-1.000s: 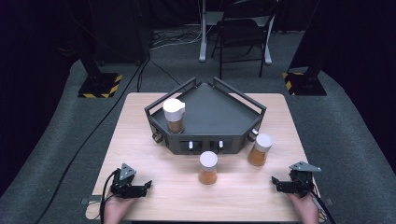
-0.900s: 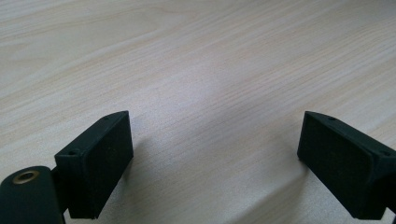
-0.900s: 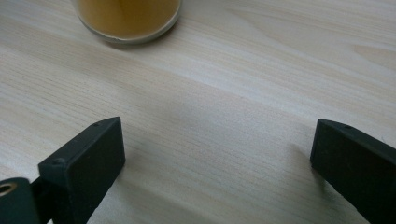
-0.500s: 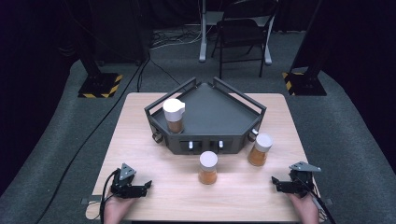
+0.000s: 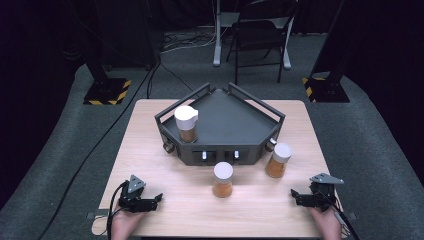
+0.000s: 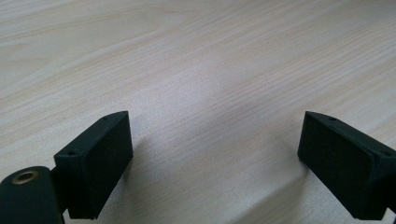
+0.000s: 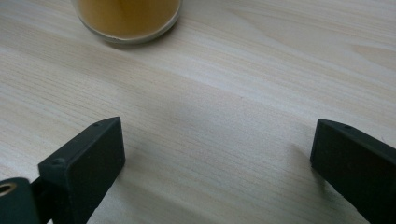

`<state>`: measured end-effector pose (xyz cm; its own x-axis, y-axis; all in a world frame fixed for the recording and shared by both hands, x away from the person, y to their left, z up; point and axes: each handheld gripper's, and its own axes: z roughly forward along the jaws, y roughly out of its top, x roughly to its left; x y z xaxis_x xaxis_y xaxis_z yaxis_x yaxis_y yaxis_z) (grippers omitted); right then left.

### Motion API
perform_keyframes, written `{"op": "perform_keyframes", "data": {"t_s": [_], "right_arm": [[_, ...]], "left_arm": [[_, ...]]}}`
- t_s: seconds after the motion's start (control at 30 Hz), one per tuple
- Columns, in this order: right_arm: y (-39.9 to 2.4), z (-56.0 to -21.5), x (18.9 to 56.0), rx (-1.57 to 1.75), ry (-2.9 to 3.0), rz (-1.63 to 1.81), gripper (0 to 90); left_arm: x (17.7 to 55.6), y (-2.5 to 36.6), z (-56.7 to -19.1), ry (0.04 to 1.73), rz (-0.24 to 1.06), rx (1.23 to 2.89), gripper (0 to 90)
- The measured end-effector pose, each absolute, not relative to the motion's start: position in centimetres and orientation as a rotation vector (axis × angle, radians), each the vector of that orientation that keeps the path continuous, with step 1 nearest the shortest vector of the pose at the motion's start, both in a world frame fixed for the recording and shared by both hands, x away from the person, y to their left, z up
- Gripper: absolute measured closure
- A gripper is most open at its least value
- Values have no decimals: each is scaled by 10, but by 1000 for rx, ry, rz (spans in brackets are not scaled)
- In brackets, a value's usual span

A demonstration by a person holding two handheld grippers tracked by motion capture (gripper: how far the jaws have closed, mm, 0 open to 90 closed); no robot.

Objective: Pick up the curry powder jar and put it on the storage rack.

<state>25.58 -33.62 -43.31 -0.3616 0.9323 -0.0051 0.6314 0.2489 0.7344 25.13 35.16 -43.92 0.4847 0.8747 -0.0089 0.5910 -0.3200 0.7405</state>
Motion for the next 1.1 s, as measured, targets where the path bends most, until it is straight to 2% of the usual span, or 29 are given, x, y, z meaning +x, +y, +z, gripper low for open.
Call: {"op": "perform_keyframes", "data": {"t_s": [1.1], "right_arm": [[-346,-432,243,1357,2076,1021,77]], "left_arm": [[253,352,-439,1202,521,2042,93]]}}
